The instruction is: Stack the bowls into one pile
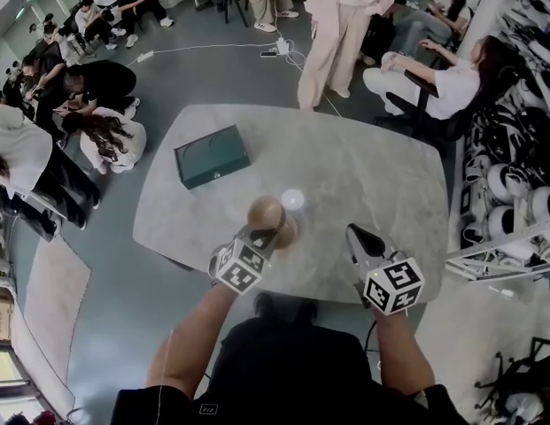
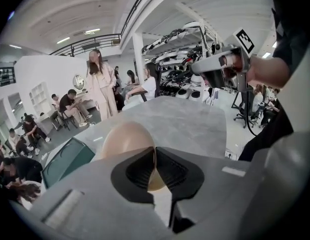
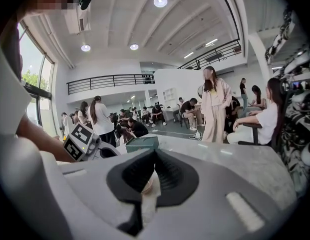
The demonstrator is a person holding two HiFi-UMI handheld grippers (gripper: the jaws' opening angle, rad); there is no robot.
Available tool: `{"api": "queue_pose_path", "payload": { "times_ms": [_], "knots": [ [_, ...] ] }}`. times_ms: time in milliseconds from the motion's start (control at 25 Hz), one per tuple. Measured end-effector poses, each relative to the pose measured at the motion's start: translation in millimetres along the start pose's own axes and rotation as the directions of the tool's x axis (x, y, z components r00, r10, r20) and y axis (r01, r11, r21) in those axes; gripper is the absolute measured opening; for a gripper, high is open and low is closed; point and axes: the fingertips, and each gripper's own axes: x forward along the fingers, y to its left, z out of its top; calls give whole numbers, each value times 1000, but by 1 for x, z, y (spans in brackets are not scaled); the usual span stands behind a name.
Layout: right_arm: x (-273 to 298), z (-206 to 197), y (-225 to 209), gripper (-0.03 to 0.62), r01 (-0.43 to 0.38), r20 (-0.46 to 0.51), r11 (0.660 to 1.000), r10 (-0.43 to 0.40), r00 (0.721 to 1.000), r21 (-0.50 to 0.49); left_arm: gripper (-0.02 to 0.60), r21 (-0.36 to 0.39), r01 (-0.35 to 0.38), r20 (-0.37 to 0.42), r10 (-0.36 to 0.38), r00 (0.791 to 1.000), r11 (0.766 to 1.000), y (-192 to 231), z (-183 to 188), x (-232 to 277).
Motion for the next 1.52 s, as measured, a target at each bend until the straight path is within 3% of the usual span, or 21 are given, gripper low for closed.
{"api": "queue_pose_path", "payload": {
  "times_ms": [320,720,1520],
  "knots": [
    [2,-11,2,5,28,-21,999,-27,999,21,21,114,88,-95,-77,992,990,-16,-27,29],
    [-1,-23,2,5,59,-37,997,-57,998,42,23,230,171,-183,-129,975,958,-32,-45,51],
    [1,-28,8,5,71,-52,997,-69,996,39,31,312,249,-263,-168,950,917,-38,-60,66]
  ]
}}
